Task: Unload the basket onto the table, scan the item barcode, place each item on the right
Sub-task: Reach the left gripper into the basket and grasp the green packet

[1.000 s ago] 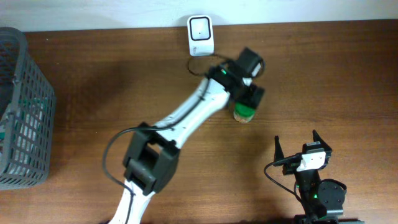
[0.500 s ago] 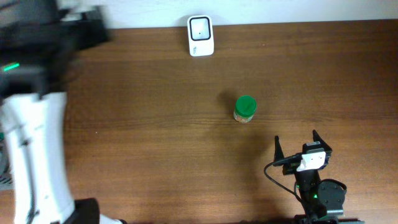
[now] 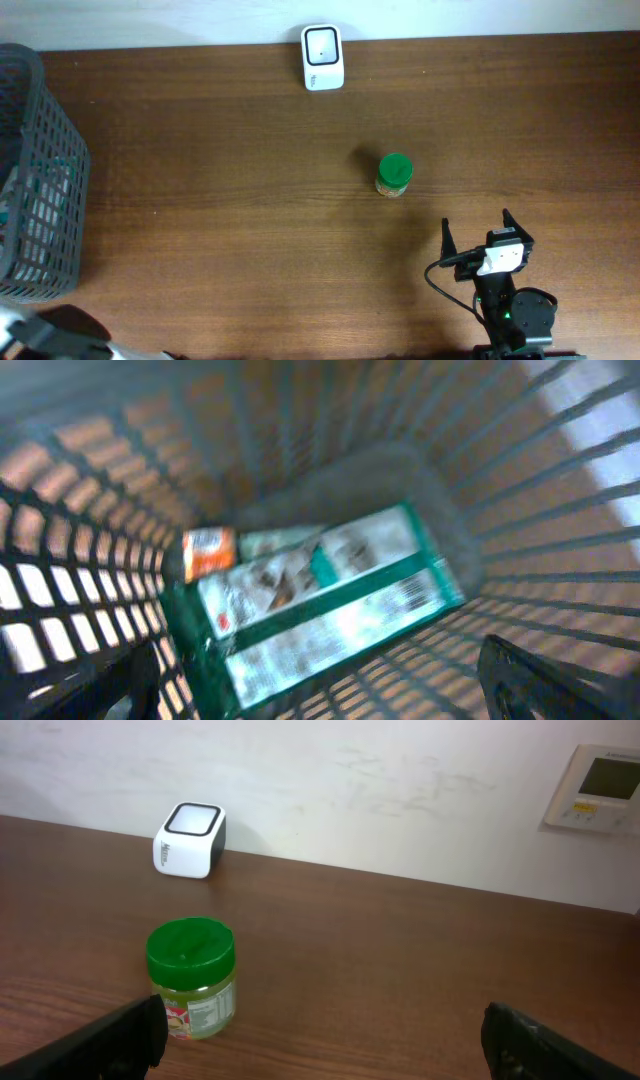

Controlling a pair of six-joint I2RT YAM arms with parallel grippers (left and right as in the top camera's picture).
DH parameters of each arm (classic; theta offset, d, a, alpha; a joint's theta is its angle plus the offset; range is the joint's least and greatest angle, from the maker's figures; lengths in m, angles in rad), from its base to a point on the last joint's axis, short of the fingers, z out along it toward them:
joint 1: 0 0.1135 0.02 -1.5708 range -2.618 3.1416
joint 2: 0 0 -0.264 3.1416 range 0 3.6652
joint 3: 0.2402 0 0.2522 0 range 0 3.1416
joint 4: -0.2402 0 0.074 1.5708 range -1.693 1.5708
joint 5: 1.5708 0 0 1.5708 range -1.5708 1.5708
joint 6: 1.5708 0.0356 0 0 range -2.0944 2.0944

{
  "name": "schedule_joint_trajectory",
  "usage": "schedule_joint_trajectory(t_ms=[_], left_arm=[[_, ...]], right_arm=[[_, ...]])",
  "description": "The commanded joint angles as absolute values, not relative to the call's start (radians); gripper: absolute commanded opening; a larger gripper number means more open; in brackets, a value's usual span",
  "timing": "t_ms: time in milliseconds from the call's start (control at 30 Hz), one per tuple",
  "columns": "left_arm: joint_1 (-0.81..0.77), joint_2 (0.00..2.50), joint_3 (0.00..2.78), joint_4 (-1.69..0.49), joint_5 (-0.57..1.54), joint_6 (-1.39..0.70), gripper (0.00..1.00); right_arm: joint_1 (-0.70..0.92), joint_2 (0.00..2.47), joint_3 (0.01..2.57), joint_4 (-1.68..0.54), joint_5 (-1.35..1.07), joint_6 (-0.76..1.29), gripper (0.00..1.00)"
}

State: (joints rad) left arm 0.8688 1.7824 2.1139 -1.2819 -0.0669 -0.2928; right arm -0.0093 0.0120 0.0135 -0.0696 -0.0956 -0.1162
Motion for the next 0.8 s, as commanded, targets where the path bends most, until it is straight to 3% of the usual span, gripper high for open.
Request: schedule_joint_trajectory(t_ms=[0, 333, 767], left_arm=[[0.91, 1.86, 2.011, -1.253, -0.04, -0.268, 0.99], [0.913, 2.048, 1.839, -0.976, 0.087, 0.308, 1.0], [0.913, 2.218, 1.833, -0.884, 0.14, 0.421, 0.95]], right_arm=[[-0.006, 0.006, 0.006, -0.071, -0.097, -0.116, 0.98], [-0.006, 0.006, 0.006, -0.07, -0.097, -0.116, 0.98], [-0.006, 0.006, 0.006, -0.071, -0.097, -0.116, 0.98]])
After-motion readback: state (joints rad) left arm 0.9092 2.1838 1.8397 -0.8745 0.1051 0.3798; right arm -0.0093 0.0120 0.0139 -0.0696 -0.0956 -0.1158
